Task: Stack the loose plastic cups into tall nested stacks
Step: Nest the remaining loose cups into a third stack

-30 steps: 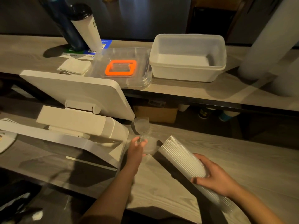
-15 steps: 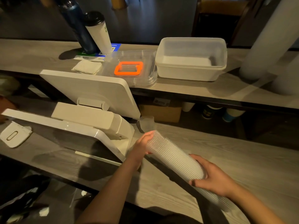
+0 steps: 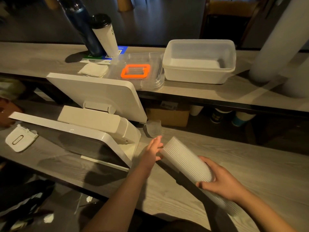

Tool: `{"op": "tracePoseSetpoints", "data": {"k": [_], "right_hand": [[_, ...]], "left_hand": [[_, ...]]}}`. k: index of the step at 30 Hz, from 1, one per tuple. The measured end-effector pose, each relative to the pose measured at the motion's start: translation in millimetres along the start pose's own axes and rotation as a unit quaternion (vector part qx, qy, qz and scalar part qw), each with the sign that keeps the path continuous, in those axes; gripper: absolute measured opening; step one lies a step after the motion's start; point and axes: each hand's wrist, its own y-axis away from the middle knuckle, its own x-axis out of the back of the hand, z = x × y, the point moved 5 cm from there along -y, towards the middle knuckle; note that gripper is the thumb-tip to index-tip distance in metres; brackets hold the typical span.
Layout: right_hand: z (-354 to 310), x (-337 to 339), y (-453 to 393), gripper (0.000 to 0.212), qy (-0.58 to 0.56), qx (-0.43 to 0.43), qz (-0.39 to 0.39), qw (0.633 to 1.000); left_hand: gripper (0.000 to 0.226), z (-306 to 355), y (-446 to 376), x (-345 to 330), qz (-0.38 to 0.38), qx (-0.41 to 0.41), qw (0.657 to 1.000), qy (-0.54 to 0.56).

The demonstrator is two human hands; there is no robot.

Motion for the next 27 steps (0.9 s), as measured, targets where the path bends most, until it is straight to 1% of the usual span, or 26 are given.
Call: {"op": "tracePoseSetpoints", "data": {"k": [3, 5, 7, 10, 11, 14, 15, 16, 18, 21, 27], "right_hand": [[5, 6, 1, 0.093, -0.004, -0.015, 0.02, 1.0], [11, 10, 3, 0.095, -0.016, -0.023, 0.026, 0.999], [18, 12, 4, 0.095, -0.023, -0.032, 0.034, 0.999], [23, 16, 6, 0.09, -0.026, -0.045, 0.046, 0.998], [24, 17, 5, 0.089, -0.027, -0.049, 0.049, 0.997], [26, 18, 3, 0.087, -0.033, -0.063, 0.05, 0.996], [27, 19, 2, 0.086, -0.035, -0.066, 0.051, 0.996], [28, 20, 0, 0.086, -0.035, -0.069, 0.051, 0.996], [29, 22, -3, 0.089, -0.037, -0.073, 0.045, 0.996], [36, 23, -6, 0.095, -0.038, -0.081, 0.039, 0.995], [43, 24, -9, 0.098, -0.026, -0.082, 0.027, 0.996]], "left_hand": [[0.046, 3, -11, 11, 0.066, -0.003, 0.998, 0.019], [0.052, 1, -20, 17, 0.095, -0.003, 0.995, 0.004], [0.066, 2, -32, 21, 0.124, 0.0, 0.992, 0.011], [0.084, 9, -51, 22, 0.161, 0.015, 0.986, 0.041], [0.093, 10, -59, 22, 0.172, 0.02, 0.984, 0.033], [0.137, -5, -96, 29, 0.209, 0.051, 0.977, 0.002], [0.141, -14, -110, 33, 0.212, 0.069, 0.975, -0.012], [0.137, -16, -121, 36, 0.213, 0.085, 0.973, -0.022], [0.121, -1, -118, 35, 0.209, 0.106, 0.972, -0.028], [0.103, 6, -122, 34, 0.196, 0.085, 0.977, -0.009], [0.091, -6, -126, 30, 0.176, 0.066, 0.982, -0.035]]}}
